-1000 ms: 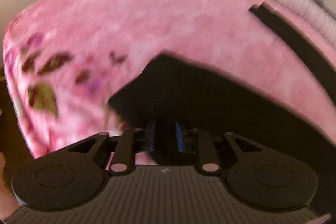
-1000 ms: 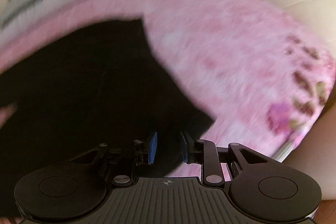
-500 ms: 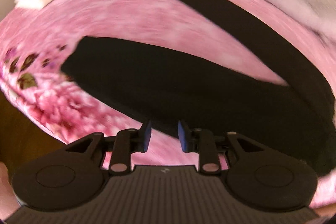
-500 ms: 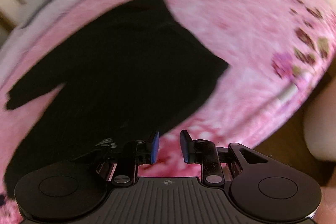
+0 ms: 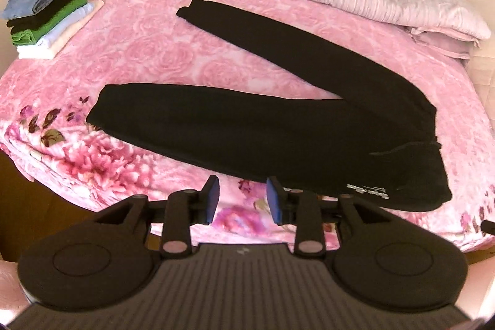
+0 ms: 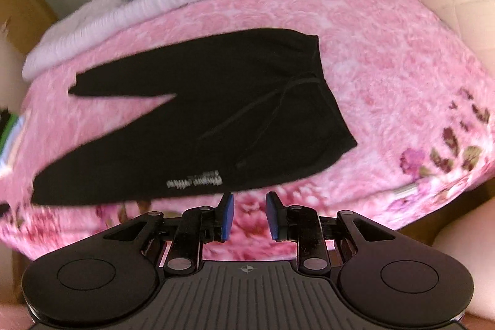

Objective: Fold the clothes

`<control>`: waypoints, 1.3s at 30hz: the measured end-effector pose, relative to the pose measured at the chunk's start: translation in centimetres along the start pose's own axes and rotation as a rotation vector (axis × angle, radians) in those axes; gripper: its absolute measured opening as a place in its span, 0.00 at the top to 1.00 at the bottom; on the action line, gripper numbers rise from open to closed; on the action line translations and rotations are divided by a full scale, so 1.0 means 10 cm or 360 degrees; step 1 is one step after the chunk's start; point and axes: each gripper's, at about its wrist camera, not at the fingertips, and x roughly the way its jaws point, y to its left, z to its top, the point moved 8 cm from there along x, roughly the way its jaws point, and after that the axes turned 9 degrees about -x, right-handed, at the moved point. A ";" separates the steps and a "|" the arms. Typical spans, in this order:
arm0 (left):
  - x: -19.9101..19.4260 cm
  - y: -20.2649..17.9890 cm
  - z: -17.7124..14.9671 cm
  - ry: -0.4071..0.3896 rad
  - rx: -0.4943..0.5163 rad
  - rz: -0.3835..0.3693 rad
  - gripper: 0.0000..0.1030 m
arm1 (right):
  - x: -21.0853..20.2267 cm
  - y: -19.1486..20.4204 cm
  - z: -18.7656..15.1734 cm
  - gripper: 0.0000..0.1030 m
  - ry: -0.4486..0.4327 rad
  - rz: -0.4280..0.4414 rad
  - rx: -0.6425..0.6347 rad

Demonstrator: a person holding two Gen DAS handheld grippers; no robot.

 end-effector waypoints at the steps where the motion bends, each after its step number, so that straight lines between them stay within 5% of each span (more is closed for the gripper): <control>1: -0.04 -0.01 -0.03 0.0003 -0.0002 -0.0002 0.71 | -0.03 0.01 -0.03 0.74 0.0005 -0.0003 -0.0023; 22: -0.39 -0.10 -0.44 0.0000 0.0148 0.0079 0.71 | -0.24 0.17 -0.48 0.74 0.0108 0.0054 -0.0134; 39: -0.43 -0.08 -0.50 0.0054 0.0175 0.0100 0.71 | -0.32 0.30 -0.48 0.74 0.0165 0.0052 -0.0165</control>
